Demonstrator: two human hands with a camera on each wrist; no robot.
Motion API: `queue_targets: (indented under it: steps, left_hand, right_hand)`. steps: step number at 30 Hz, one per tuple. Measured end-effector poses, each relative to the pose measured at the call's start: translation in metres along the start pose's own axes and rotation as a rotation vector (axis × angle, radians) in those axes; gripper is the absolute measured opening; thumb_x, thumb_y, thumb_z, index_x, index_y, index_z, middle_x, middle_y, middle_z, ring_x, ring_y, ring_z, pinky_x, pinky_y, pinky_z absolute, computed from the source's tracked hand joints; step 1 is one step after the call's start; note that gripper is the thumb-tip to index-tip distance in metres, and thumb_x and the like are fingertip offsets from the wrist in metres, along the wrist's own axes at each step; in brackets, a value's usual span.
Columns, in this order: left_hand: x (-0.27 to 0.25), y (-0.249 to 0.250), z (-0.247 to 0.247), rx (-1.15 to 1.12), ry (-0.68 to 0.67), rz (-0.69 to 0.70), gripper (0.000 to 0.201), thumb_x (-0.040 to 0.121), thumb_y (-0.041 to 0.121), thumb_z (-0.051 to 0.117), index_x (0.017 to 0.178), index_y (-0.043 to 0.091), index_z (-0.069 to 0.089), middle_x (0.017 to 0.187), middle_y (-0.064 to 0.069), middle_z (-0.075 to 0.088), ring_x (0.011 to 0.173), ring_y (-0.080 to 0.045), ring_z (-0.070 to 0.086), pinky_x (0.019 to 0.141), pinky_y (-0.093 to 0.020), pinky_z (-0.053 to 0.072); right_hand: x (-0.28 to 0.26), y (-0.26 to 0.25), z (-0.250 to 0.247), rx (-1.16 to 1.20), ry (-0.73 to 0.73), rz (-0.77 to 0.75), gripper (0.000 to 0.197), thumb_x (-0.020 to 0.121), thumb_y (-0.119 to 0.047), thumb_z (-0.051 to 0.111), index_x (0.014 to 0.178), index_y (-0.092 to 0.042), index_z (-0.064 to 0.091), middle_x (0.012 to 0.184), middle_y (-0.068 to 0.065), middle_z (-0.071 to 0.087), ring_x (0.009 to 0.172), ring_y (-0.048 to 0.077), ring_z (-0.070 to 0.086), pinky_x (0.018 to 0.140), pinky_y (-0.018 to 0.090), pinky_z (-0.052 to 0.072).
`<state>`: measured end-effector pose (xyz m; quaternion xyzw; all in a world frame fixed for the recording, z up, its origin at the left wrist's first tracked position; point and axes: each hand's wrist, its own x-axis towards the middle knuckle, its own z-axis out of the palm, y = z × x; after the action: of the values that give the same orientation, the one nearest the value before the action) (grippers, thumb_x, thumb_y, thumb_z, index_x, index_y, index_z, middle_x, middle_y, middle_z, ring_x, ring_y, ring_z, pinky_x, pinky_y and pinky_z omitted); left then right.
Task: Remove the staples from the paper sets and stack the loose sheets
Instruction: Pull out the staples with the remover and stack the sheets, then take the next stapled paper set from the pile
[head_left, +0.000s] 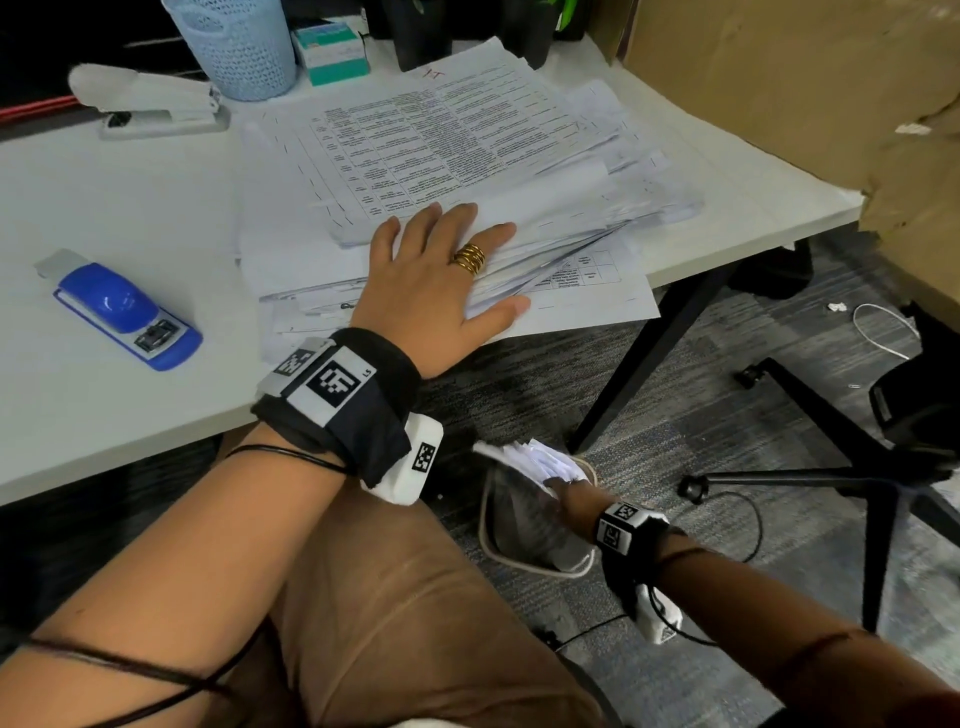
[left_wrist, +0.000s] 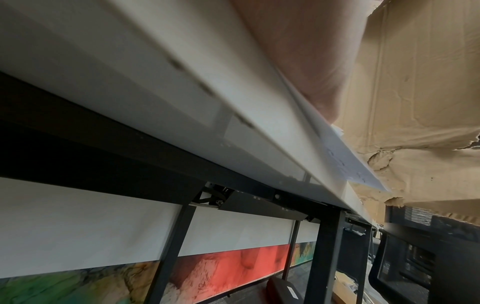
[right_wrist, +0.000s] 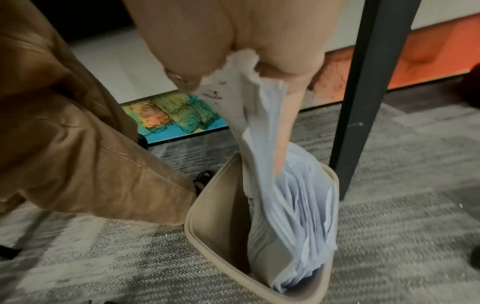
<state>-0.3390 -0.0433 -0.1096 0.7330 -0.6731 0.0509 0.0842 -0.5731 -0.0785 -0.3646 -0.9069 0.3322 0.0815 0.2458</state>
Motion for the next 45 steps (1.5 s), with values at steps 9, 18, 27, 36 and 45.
queue_targets:
  steps: [9, 18, 27, 36, 45]
  left_hand:
    - [0.001, -0.001, 0.004, 0.020, 0.037, 0.012, 0.071, 0.085, 0.071, 0.017, 0.144, 0.035, 0.026, 0.151, -0.003, 0.028, 0.139, -0.028, 0.021, 0.111, -0.048, 0.013]
    - [0.002, -0.001, 0.005, 0.015, 0.038, -0.004, 0.068, 0.086, 0.070, 0.021, 0.144, 0.036, 0.026, 0.152, -0.005, 0.025, 0.138, -0.029, 0.023, 0.110, -0.048, 0.016]
    - [-0.002, 0.003, -0.002, -0.039, 0.097, -0.121, 0.058, 0.094, 0.053, 0.014, 0.146, 0.031, 0.023, 0.147, -0.002, 0.037, 0.126, -0.020, 0.035, 0.098, -0.042, 0.015]
    - [-0.011, 0.002, -0.032, 0.027, 0.091, -0.187, 0.041, 0.094, 0.050, 0.039, 0.129, 0.032, 0.051, 0.128, 0.006, 0.052, 0.120, -0.017, 0.040, 0.099, -0.043, 0.005]
    - [-0.018, -0.023, -0.040, -0.098, -0.034, -0.114, 0.039, 0.098, 0.036, 0.040, 0.137, 0.031, 0.041, 0.141, 0.001, 0.045, 0.130, -0.023, 0.038, 0.104, -0.033, 0.029]
  right_hand:
    - [0.028, 0.018, 0.026, 0.284, 0.271, 0.064, 0.051, 0.097, -0.040, 0.032, 0.119, -0.007, 0.064, 0.122, 0.010, 0.063, 0.114, 0.026, 0.058, 0.104, 0.022, 0.027]
    - [0.037, 0.007, 0.050, 0.189, -0.117, 0.311, 0.063, 0.090, -0.065, 0.023, 0.126, -0.020, 0.049, 0.136, 0.016, 0.048, 0.130, 0.029, 0.041, 0.108, 0.028, 0.024]
    - [-0.004, -0.045, -0.071, 0.072, 0.553, 0.019, 0.052, 0.090, -0.051, 0.032, 0.098, -0.009, 0.061, 0.092, 0.010, 0.058, 0.083, 0.032, 0.059, 0.073, 0.037, 0.048]
    - [-0.040, -0.119, -0.217, 0.117, 1.161, -0.198, 0.029, 0.087, -0.021, 0.042, 0.086, -0.003, 0.064, 0.082, 0.011, 0.057, 0.081, 0.019, 0.047, 0.074, 0.021, 0.032]
    - [-0.013, -0.155, -0.248, -0.157, 0.858, 0.177, 0.042, 0.088, -0.047, 0.043, 0.104, -0.017, 0.069, 0.103, 0.008, 0.065, 0.098, 0.033, 0.050, 0.080, 0.038, 0.038]
